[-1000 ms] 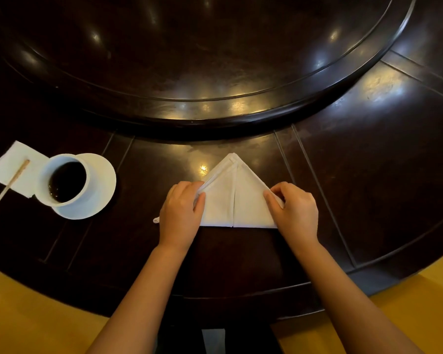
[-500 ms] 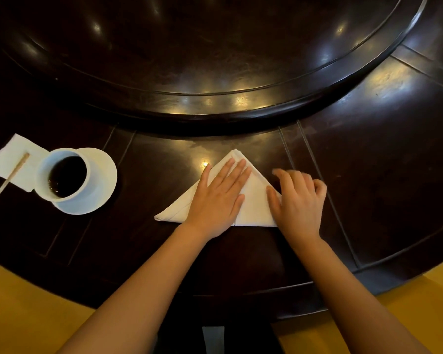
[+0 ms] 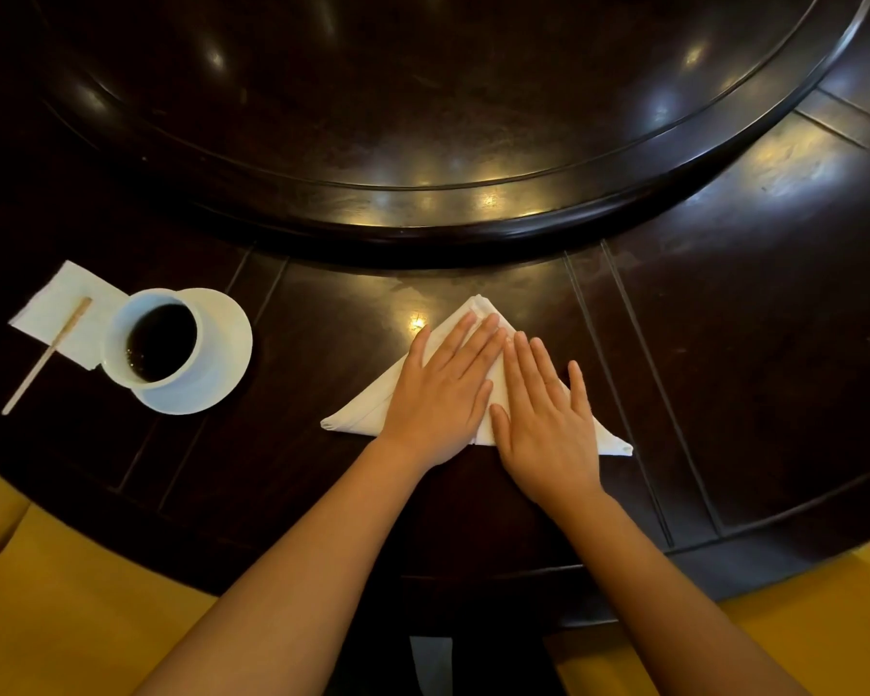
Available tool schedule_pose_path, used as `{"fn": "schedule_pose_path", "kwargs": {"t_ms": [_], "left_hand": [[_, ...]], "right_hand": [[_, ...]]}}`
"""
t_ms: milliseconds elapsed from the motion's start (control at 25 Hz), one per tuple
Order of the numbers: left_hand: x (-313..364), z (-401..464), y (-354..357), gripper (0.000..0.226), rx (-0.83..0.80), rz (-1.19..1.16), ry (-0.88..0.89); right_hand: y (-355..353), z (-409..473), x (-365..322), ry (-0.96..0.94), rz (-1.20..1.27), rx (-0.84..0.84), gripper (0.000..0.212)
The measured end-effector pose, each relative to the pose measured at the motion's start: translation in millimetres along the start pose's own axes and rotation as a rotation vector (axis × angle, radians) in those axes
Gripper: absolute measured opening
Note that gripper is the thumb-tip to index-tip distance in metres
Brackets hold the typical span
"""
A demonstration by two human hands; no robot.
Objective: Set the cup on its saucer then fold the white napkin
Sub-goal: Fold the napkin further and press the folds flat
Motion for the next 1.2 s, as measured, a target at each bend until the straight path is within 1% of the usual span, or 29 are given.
{"fn": "schedule_pose_path", "kwargs": {"t_ms": [120,200,280,360,400,480,520,560,600,640,720,880,960,1080,1120,1200], "left_hand": [[-1,1,1,0.058,-0.011,-0.043,-0.009],[-1,2,3,0.058,-0.025,-0.061,-0.013],[-2,2,4,0.058,-0.035,-0.075,-0.02],[-1,1,4,0.058,-0.042,-0.086,-0.016],[0,1,2,0.058,-0.032,-0.094,-0.01],[-1,1,-7,0.057,0.049,-0.192,-0.033],[-5,0,-13,0.057,0.109,-0.252,-0.077],[-11,-4,-19,0.057,0.161,-0.262,-0.129],[-17,-11,-21,0.057,0.19,-0.223,-0.172],[-21,-19,-19,0.056,0.182,-0.179,-0.186],[-27,-36,-9,0.055,0.11,-0.128,-0.15],[-44,-60,4,0.058,0.002,-0.089,-0.026],[-55,-69,6,0.058,-0.03,-0.079,-0.003],[-63,-82,6,0.058,-0.053,-0.113,-0.067],[-59,-87,7,0.059,-0.058,-0.14,-0.11],[-43,-96,9,0.062,-0.05,-0.179,-0.213]], "right_hand": [[-4,-7,26,0.035,-0.059,-0.02,0.063],[-7,-17,52,0.135,-0.079,-0.032,0.064],[-10,-29,75,0.281,-0.07,-0.046,0.067],[-16,-34,80,0.366,-0.066,-0.031,0.068],[-22,-29,70,0.349,-0.052,0.011,0.066],[-32,-8,35,0.212,-0.012,0.095,0.062],[-33,4,14,0.125,0.007,0.106,0.061],[-30,16,-5,0.054,0.027,0.088,0.06],[-25,26,-19,0.003,0.046,0.052,0.058],[-17,32,-29,-0.03,0.055,0.005,0.057],[-2,37,-36,-0.067,0.033,-0.064,0.057],[4,38,-34,-0.092,0.021,-0.054,0.056],[5,38,-36,-0.102,0.033,-0.054,0.057],[5,38,-35,-0.118,0.024,-0.063,0.057],[4,40,-36,-0.151,0.008,-0.069,0.057],[2,46,-39,-0.286,-0.035,-0.102,0.057]]}}
Point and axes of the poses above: each hand's wrist, its own z-axis towards the middle knuckle, its own y-axis out of the palm, x = y × z, the point moved 7 cm from there along z, towards the middle knuckle, and after that the axes turned 8 degrees about y, right-handed, at the moved point
